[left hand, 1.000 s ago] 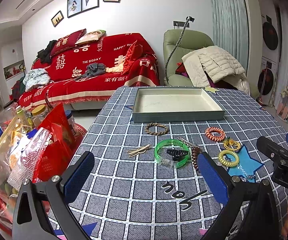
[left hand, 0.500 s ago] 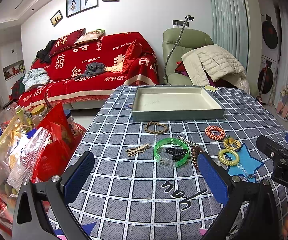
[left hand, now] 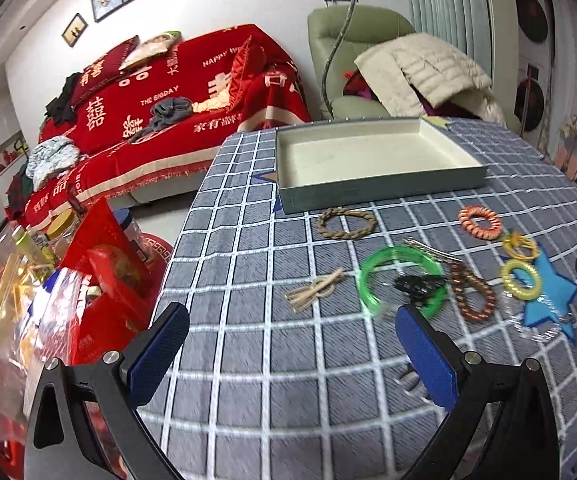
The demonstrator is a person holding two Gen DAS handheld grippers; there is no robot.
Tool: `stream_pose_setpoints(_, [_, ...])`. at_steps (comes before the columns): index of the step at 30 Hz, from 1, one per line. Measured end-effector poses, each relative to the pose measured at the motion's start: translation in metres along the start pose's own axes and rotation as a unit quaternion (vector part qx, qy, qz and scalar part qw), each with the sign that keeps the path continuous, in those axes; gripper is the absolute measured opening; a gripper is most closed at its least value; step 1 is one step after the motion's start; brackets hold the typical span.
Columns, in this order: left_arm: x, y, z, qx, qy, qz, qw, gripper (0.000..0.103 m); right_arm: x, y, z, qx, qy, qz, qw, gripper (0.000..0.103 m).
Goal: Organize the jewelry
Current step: 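Grasp the green bangle with the left tool while the right tool grasps the yellow flower hair tie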
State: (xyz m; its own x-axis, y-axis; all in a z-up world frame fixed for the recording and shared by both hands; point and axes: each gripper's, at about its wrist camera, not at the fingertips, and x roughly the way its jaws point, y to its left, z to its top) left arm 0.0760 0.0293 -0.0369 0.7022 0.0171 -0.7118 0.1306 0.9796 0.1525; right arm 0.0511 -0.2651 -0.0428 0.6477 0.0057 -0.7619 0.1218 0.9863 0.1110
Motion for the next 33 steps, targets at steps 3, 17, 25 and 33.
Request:
stream_pose_setpoints(3, [0.021, 0.003, 0.008, 0.014, 0.011, -0.004, 0.9998, 0.103, 0.016, -0.005, 0.010, 0.002, 0.019, 0.000, 1.000, 0.103])
stream_pose_setpoints(17, [0.076, 0.003, 0.029, 0.034, 0.044, -0.047, 0.9974, 0.103, 0.083, 0.008, 0.034, -0.063, 0.094, 0.001, 0.994, 0.064])
stream_pose_setpoints(25, [0.087, -0.005, 0.022, 0.049, 0.066, -0.103, 0.9913, 0.090, 0.090, 0.024, 0.040, -0.116, 0.097, 0.022, 0.988, 0.063])
stream_pose_setpoints(33, [0.081, -0.021, 0.025, 0.085, 0.066, -0.138, 0.9846, 0.048, 0.090, 0.036, 0.042, -0.139, 0.101, 0.044, 0.984, 0.018])
